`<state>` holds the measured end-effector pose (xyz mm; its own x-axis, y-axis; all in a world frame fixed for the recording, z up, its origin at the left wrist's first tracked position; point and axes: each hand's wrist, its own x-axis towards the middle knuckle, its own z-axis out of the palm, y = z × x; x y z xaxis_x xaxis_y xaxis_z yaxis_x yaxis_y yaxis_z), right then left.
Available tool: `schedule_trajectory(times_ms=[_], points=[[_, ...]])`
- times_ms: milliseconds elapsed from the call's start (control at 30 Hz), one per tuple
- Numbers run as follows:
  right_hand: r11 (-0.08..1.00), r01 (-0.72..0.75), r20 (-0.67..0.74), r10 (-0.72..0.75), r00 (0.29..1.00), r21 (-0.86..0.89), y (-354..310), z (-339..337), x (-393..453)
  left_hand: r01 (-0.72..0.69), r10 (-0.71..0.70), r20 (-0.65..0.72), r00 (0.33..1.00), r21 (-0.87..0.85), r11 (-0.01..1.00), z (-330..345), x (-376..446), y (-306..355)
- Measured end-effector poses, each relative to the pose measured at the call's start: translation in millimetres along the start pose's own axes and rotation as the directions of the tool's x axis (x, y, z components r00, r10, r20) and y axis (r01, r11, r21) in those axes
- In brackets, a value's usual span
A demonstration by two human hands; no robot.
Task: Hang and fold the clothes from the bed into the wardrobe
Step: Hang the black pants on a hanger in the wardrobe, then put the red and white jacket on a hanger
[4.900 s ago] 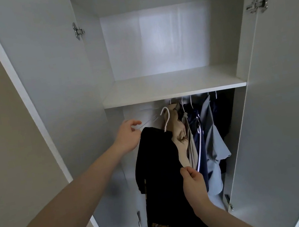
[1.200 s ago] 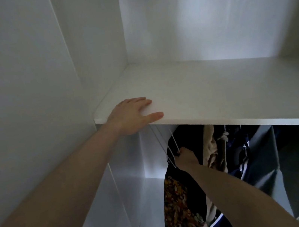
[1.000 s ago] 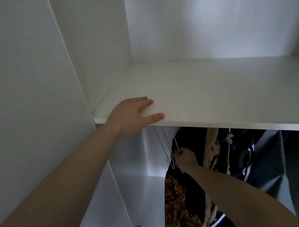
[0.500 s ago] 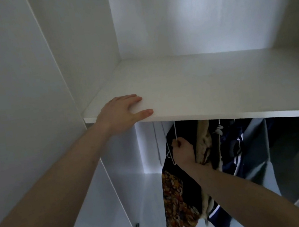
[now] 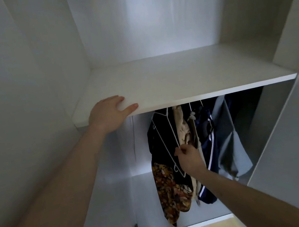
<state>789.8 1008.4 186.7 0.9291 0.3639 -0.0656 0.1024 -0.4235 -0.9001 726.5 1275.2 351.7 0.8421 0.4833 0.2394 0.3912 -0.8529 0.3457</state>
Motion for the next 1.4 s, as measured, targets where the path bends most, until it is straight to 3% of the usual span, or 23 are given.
schedule_trajectory(times_ms=[200,300,433,500,667,767,967,1267,1400], points=[[1.000,-0.015,-0.053,0.014,0.998,-0.017,13,-10,-71,-0.079,0.079,-0.024,0.997,0.022,0.997,6,-3,6],[0.998,-0.062,-0.077,0.063,0.995,0.015,27,-18,-113,-0.079,0.087,-0.155,0.984,0.055,0.995,20,-29,25],[0.995,-0.100,-0.103,0.097,0.990,-0.021,43,-40,-169,-0.162,0.084,-0.347,0.934,-0.202,0.966,52,-104,55],[0.994,-0.109,-0.115,0.106,0.988,-0.018,46,-56,-198,-0.242,0.111,-0.358,0.927,-0.346,0.906,72,-145,66],[0.992,-0.124,-0.179,0.122,0.976,-0.002,55,-104,-284,-0.186,0.215,-0.018,0.976,-0.571,0.799,132,-249,71],[0.979,-0.201,-0.232,0.185,0.955,-0.046,69,-130,-350,-0.167,0.311,0.159,0.937,-0.578,0.799,159,-301,64],[0.945,-0.319,-0.343,0.275,0.898,-0.076,99,-177,-498,-0.129,0.425,0.372,0.825,-0.609,0.783,179,-389,85],[0.906,-0.421,-0.571,0.321,0.756,-0.048,135,-209,-754,-0.257,0.638,0.424,0.643,-0.665,0.701,178,-526,200],[0.881,-0.473,-0.670,0.335,0.662,-0.027,146,-206,-874,-0.370,0.721,0.355,0.595,-0.676,0.638,175,-607,245]])
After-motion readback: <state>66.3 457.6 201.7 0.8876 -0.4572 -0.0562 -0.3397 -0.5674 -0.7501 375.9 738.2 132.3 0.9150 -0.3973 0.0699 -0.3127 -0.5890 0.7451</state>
